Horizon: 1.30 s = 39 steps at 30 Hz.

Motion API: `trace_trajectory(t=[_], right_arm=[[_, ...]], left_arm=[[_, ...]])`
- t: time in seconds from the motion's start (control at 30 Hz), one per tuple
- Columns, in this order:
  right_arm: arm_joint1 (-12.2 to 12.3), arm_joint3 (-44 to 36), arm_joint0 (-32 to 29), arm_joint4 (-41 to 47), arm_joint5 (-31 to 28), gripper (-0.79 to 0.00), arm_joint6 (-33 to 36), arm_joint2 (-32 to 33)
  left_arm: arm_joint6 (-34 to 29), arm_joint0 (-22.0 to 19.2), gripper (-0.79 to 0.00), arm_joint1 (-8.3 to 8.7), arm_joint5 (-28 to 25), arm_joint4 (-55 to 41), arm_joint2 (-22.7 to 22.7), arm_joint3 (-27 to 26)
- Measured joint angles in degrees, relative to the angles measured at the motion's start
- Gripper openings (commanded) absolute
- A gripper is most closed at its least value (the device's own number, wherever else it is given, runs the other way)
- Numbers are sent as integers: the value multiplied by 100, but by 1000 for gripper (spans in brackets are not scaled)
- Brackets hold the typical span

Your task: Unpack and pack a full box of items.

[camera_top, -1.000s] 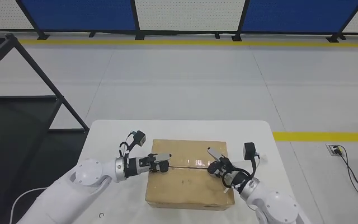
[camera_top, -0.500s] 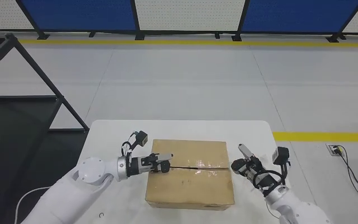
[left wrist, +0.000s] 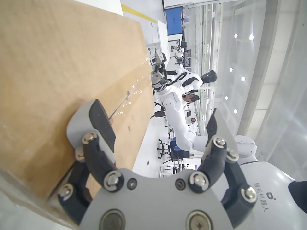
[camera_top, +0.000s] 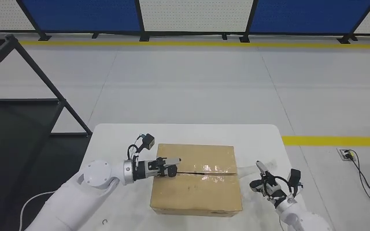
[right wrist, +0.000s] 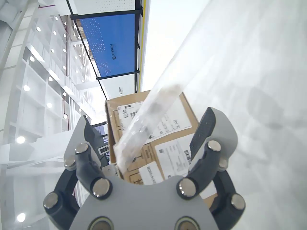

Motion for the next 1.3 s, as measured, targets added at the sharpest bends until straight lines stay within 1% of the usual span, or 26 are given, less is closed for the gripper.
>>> trace_trajectory(t=[0.3,0.47,0.57,0.77,0.97,1.17,1.3], right_arm=[[-171,1233,551,594,-1455,0,-272,-419],[-249,1688,809,886,-1965,0,-431,-520],[-267,1729,880,887,-2199,0,-552,-493],[-246,1319,727,809,-2408,0,-736,-234],[-200,560,337,565,-2394,0,-875,81],[-165,-375,-32,128,-1938,0,-1291,382],[-153,-1212,-344,-113,-1609,0,-1500,547]], left_arm=[[-12,121,0,-66,41,285,-192,-50],[-55,217,0,-86,81,380,-307,-96],[-72,262,0,-101,118,438,-374,-118],[-117,346,0,-133,172,533,-501,-153],[-166,418,0,-171,199,596,-620,-169],[-211,477,0,-211,211,660,-726,-177],[-236,521,0,-234,207,688,-813,-171]])
